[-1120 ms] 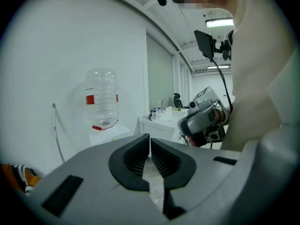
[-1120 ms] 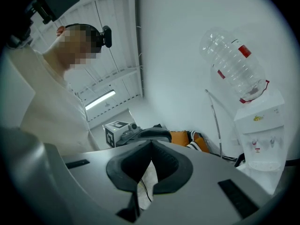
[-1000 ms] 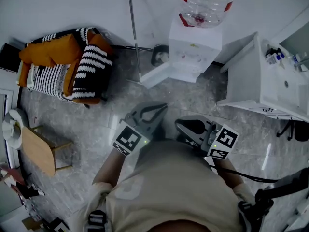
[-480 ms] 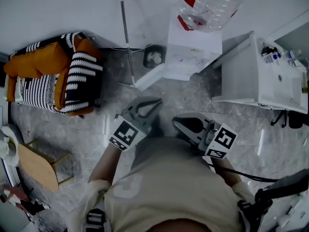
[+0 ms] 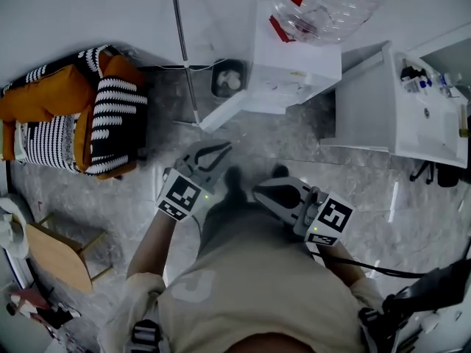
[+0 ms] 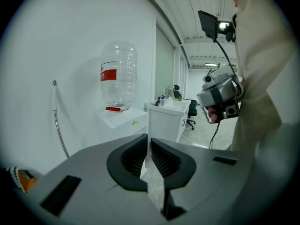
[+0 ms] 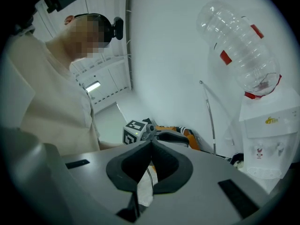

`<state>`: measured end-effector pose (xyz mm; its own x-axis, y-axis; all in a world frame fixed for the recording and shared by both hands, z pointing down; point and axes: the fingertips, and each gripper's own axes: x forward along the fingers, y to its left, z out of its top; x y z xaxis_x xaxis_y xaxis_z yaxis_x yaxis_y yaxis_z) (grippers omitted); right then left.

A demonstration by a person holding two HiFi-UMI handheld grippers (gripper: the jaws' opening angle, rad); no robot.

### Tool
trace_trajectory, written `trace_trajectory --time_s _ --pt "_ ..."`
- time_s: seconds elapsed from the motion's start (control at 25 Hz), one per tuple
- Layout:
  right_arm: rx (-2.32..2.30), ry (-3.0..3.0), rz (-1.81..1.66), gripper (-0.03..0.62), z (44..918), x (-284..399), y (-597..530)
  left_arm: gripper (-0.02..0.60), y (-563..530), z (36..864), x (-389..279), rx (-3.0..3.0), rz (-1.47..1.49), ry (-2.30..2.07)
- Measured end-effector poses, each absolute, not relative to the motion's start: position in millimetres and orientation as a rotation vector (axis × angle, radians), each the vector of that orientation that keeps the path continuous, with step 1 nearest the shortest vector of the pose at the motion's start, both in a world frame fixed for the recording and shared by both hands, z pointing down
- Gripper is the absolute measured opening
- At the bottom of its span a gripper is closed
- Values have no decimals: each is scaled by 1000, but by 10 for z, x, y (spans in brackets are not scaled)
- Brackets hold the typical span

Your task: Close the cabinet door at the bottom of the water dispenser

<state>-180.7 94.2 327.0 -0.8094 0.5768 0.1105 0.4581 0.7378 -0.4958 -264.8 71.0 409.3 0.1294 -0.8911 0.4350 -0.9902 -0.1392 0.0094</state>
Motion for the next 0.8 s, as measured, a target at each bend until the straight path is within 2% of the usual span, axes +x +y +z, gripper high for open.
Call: trace_trajectory --time_s 0.36,0.8 --pt "-814 -2649 978 15 3429 -1915 208 -6 240 4095 -2568 2030 502 -1833" --pt "-899 -2626 974 15 3276 -1738 -292 -6 -121 3892 -2382 1953 598 -1879"
